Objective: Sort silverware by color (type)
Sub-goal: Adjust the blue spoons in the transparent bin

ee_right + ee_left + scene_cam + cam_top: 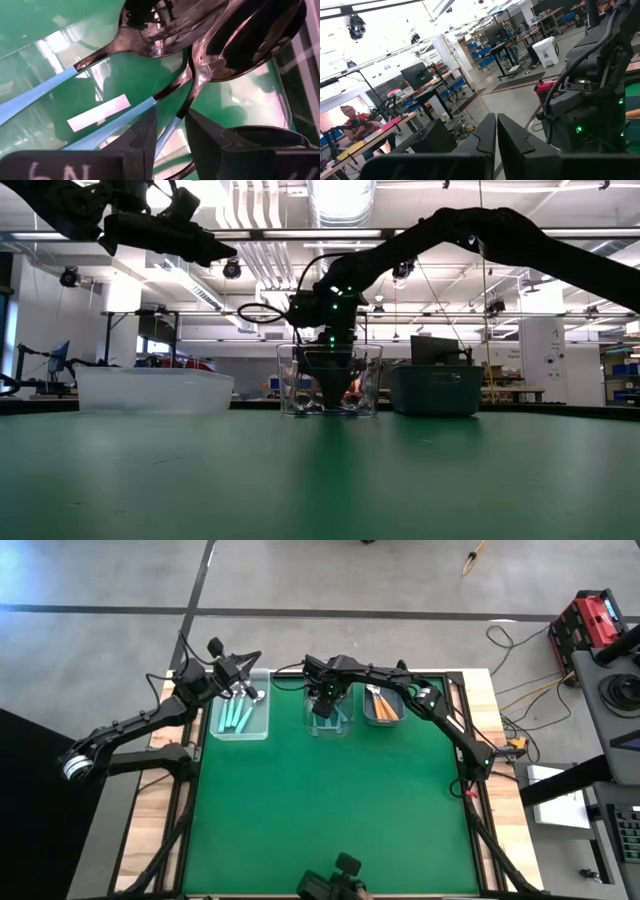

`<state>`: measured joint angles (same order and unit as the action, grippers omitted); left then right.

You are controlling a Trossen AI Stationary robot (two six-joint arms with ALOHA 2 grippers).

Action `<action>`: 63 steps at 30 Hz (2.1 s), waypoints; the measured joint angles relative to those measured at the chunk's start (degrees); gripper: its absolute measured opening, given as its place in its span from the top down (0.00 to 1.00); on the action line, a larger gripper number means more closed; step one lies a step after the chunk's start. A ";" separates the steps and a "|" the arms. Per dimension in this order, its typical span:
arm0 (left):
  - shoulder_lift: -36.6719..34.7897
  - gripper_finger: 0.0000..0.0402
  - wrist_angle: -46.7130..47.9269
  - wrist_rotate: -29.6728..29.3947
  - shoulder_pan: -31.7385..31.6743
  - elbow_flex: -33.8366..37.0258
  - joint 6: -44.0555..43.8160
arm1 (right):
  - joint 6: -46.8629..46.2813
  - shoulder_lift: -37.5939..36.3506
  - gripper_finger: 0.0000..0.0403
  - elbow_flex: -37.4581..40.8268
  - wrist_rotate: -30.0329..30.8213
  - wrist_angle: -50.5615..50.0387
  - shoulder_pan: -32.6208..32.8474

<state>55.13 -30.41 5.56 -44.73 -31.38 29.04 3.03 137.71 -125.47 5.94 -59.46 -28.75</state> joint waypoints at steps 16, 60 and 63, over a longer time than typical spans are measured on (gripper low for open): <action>0.00 1.00 0.00 0.00 0.00 0.00 0.00 | -2.54 -0.24 0.97 -1.07 0.00 -1.18 0.00; 0.00 1.00 1.27 -0.14 0.00 0.00 0.94 | -39.26 -1.09 0.96 -4.26 -1.25 -7.15 0.25; 0.00 1.00 1.27 -0.39 0.00 0.00 0.94 | -39.19 -1.09 0.91 -4.26 -0.81 -7.17 0.38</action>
<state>55.13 -29.15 5.17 -44.73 -31.38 29.98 -36.16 136.62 -129.73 5.14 -66.63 -28.38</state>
